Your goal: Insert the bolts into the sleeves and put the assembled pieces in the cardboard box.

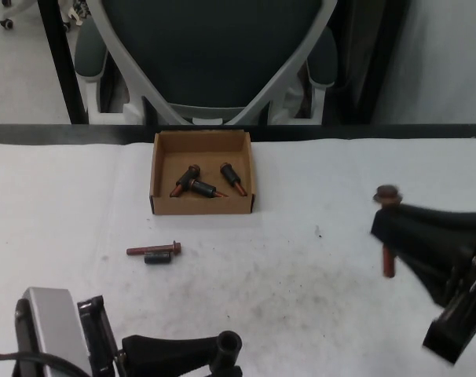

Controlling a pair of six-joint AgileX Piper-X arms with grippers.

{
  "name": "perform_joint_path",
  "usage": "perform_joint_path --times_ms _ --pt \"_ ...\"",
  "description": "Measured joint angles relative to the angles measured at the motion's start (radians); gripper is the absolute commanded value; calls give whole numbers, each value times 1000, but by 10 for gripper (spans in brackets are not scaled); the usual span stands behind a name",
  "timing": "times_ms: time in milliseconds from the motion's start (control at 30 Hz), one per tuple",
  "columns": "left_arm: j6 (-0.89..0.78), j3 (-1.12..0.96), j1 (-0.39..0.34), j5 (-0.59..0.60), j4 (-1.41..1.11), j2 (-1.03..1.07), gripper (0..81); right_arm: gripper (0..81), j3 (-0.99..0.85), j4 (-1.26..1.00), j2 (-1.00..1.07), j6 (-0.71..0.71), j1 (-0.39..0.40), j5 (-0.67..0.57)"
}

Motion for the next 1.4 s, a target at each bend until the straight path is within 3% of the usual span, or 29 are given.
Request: perform_joint_path --times_ms 200,433,800,1000,1167,1400 --pt "-32 0 0 18 -1 0 8 2 65 -180 26 -7 212 137" --pt "-47 0 0 33 -2 0 8 2 117 -411 124 -30 327 226" --pt "-47 0 0 86 -2 0 8 2 121 -722 371 -30 341 172" --pt "23 0 0 86 2 0 8 2 86 -774 427 -30 341 109" --pt "92 0 0 -17 29 0 8 2 59 -786 428 -30 341 69" --pt "110 0 0 -42 12 0 8 2 51 -786 428 -16 341 38"
